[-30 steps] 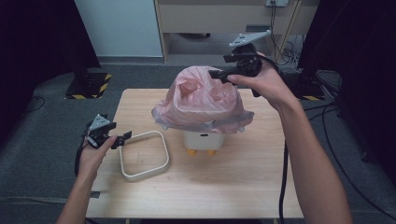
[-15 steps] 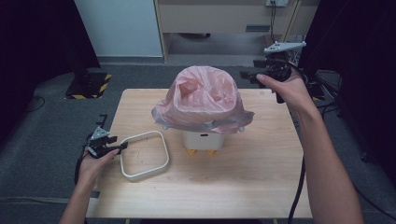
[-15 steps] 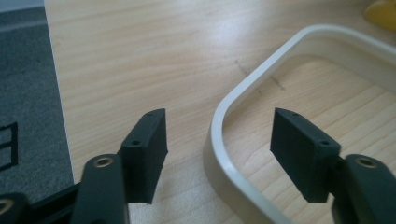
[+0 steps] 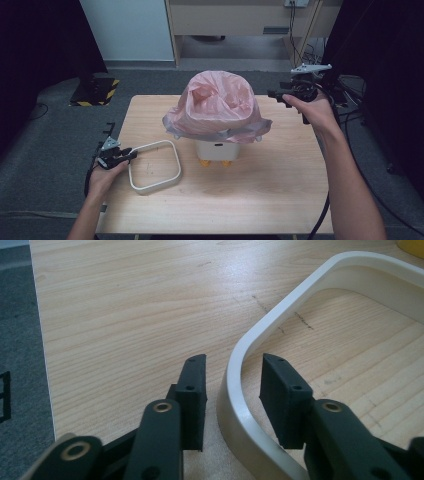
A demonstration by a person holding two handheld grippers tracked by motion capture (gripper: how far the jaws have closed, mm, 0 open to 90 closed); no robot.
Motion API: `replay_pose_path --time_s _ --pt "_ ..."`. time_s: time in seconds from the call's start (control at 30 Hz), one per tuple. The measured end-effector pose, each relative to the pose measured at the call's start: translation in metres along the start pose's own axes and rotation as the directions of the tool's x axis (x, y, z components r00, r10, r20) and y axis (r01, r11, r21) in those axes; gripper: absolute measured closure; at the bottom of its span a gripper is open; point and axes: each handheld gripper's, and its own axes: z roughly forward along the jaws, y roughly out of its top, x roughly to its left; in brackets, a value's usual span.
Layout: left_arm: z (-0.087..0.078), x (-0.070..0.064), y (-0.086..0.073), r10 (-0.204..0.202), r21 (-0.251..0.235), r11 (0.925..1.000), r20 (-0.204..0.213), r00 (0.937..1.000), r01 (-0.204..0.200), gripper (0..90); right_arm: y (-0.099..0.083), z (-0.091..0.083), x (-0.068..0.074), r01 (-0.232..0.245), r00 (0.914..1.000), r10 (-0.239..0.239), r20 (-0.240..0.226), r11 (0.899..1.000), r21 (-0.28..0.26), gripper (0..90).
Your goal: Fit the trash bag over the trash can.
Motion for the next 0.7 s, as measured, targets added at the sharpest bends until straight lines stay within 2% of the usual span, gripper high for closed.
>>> replay_pose_path --time_s 0.17,0.33,0.47,0.6,0.63,0.7 --pt "0.003 -0.001 0.001 0.004 -0.003 1.0000 0.006 1.0000 -0.004 74.1 -0.011 0.002 -0.004 -0.030 0.9996 0.030 0.005 1.000 0.006 35.6" --pt "0.004 -0.001 0.002 0.029 -0.001 0.9996 -0.004 0.9996 -0.029 74.7 -0.023 0.002 -0.006 -0.046 0.9990 0.046 0.003 0.999 0.014 35.1" --pt "0.006 -0.003 0.001 0.030 -0.004 0.9996 -0.012 0.9995 -0.030 74.0 -0.027 0.001 -0.008 -0.051 0.9987 0.051 0.006 0.999 0.018 35.0" --pt "0.009 -0.004 0.000 0.035 0.014 0.9993 -0.012 0.9993 -0.035 70.6 -0.031 0.001 -0.011 -0.059 0.9982 0.059 0.007 0.998 0.014 35.1" --pt "0.009 -0.004 0.000 0.022 0.007 0.9997 -0.011 0.9997 -0.022 74.8 -0.032 0.000 -0.012 -0.056 0.9984 0.056 0.008 0.998 0.014 35.2" --pt "0.008 -0.004 0.001 0.029 0.019 0.9994 -0.016 0.9995 -0.028 76.5 -0.033 0.000 -0.011 -0.061 0.9981 0.061 0.005 0.998 0.011 35.2"
